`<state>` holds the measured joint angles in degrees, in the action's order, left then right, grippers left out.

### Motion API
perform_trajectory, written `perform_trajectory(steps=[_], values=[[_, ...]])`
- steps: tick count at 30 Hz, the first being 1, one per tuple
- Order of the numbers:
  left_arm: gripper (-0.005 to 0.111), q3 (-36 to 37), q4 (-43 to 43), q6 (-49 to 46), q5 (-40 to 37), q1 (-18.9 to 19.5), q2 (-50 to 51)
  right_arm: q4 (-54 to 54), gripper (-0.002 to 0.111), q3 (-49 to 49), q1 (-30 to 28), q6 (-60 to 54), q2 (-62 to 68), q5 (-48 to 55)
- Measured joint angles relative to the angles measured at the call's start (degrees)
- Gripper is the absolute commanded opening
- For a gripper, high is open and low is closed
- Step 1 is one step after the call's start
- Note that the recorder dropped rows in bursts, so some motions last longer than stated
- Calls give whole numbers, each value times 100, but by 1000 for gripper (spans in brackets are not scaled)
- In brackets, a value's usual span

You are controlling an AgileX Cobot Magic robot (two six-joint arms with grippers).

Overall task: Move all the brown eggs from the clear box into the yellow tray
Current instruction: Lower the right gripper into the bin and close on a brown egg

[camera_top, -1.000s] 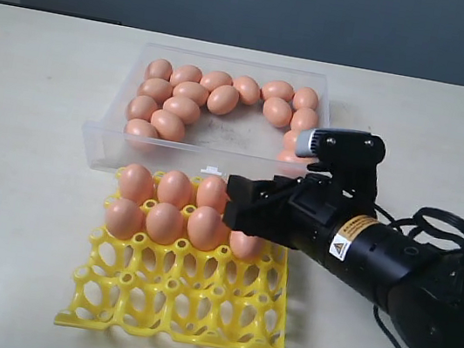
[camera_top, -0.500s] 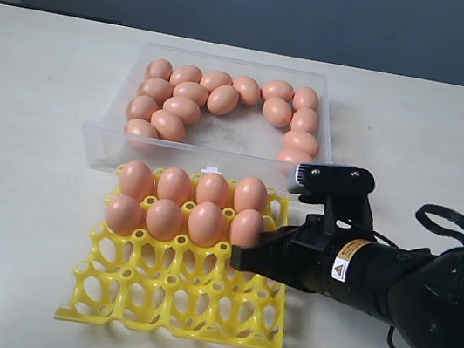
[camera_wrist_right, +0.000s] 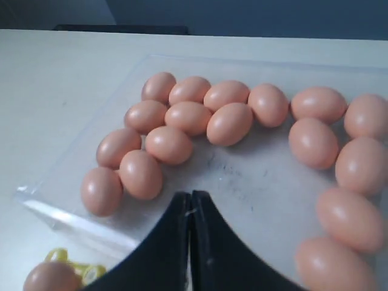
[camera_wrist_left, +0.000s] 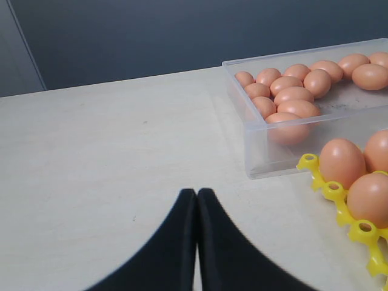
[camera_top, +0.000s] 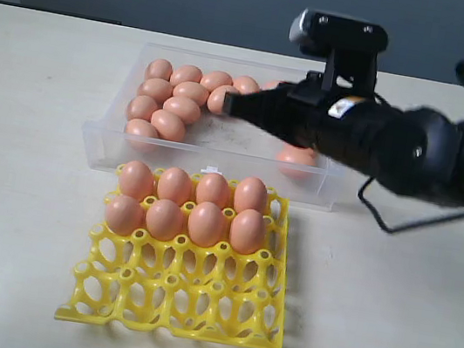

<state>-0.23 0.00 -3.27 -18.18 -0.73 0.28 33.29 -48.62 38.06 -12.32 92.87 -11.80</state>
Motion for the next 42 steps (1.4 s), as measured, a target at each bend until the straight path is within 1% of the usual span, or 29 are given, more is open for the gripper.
perform_trajectory(steps=[1, 3, 4, 5, 7, 8, 9, 14, 18, 21, 24, 31, 41, 42], values=[[0, 0, 0, 0, 0, 0, 0, 37, 4, -333, -136, -97, 148, 299], [0, 0, 0, 0, 0, 0, 0, -74, 16, -1041, -466, -288, 474, 991], [0, 0, 0, 0, 0, 0, 0, -190, 23, -1336, -583, -344, 610, 1319], [0, 0, 0, 0, 0, 0, 0, -317, 35, -1637, -715, -370, 752, 1666], [0, 0, 0, 0, 0, 0, 0, -652, 51, -2385, -928, -418, 1120, 2520], [0, 0, 0, 0, 0, 0, 0, -806, 56, -2730, -1003, -443, 1305, 2876], [0, 0, 0, 0, 0, 0, 0, -951, 58, -3055, -1061, -452, 1494, 3172], [0, 0, 0, 0, 0, 0, 0, -1358, 58, -4459, -1232, -429, 2427, 4320], [0, 0, 0, 0, 0, 0, 0, -1948, 58, -5389, -1337, -117, 3181, 5112], [0, 0, 0, 0, 0, 0, 0, -2610, 58, -5951, -1365, 88, 3617, 5589], [0, 0, 0, 0, 0, 0, 0, -2972, 58, -6351, -1378, 227, 3952, 5894], [0, 0, 0, 0, 0, 0, 0, -3217, 58, -6838, -1378, 310, 4476, 6096], [0, 0, 0, 0, 0, 0, 0, -3280, 58, -6918, -1378, 314, 4845, 6133], [0, 0, 0, 0, 0, 0, 0, -3280, 56, -6918, -1378, 314, 4853, 6133]])
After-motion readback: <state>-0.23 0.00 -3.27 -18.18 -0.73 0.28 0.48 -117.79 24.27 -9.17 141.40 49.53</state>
